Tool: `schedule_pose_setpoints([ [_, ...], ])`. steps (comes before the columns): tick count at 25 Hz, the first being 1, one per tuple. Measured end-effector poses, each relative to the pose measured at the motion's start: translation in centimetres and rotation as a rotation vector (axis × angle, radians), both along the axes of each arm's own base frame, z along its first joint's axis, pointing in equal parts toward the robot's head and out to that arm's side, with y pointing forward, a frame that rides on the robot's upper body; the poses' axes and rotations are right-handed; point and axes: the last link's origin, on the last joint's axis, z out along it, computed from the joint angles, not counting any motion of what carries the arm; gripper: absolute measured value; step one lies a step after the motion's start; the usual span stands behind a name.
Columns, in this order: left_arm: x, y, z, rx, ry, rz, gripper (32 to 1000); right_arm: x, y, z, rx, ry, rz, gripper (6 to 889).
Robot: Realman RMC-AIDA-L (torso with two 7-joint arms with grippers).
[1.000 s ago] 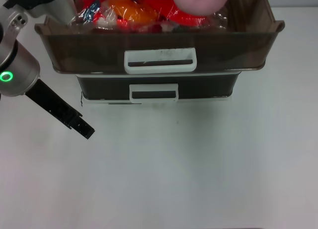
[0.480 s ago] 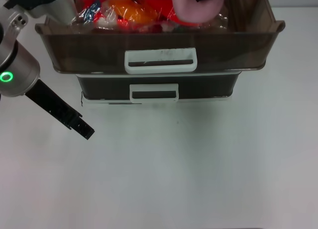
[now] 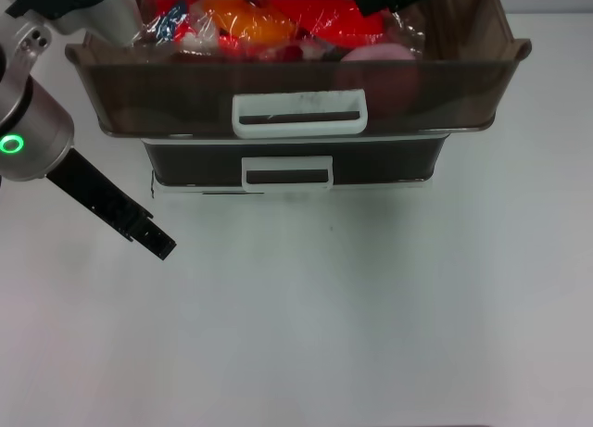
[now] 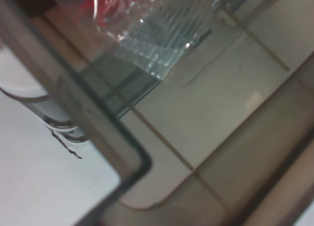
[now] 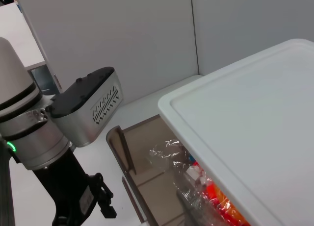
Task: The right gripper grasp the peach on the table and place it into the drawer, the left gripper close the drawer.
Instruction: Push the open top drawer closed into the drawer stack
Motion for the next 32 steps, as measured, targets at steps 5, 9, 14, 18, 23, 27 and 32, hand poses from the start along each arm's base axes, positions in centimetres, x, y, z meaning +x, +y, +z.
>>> schedule_pose_setpoints([
  [5, 0.0, 0.0, 0.0, -0.001, -0.001, 0.0, 815, 0.3, 0.1, 0.0, 0.011, -0.021, -0.008, 815],
  [9, 0.0, 0.0, 0.0, 0.0, -0.002, -0.001, 816, 0.1, -0.1, -0.2, 0.028, -0.036, 0.001, 878],
  [14, 0.0, 0.0, -0.1, -0.001, -0.004, 0.0, 816, 0.2, -0.4, 0.1, 0.062, -0.061, 0.013, 875],
  [18, -0.2, -0.2, 0.0, -0.005, -0.005, 0.009, 816, 0.0, -0.9, 0.7, 0.081, -0.069, 0.022, 873],
  [23, -0.2, -0.4, 0.0, -0.009, -0.005, 0.009, 816, 1.9, -2.0, 3.5, 0.153, -0.087, -0.073, 870],
  [27, 0.2, -0.3, 0.0, -0.018, -0.001, -0.005, 816, 5.6, -4.3, 6.5, 0.248, -0.123, -0.212, 867],
  [32, 0.5, -0.5, 0.1, -0.015, -0.004, -0.019, 816, 11.1, -6.4, 9.3, 0.286, -0.224, -0.344, 866],
])
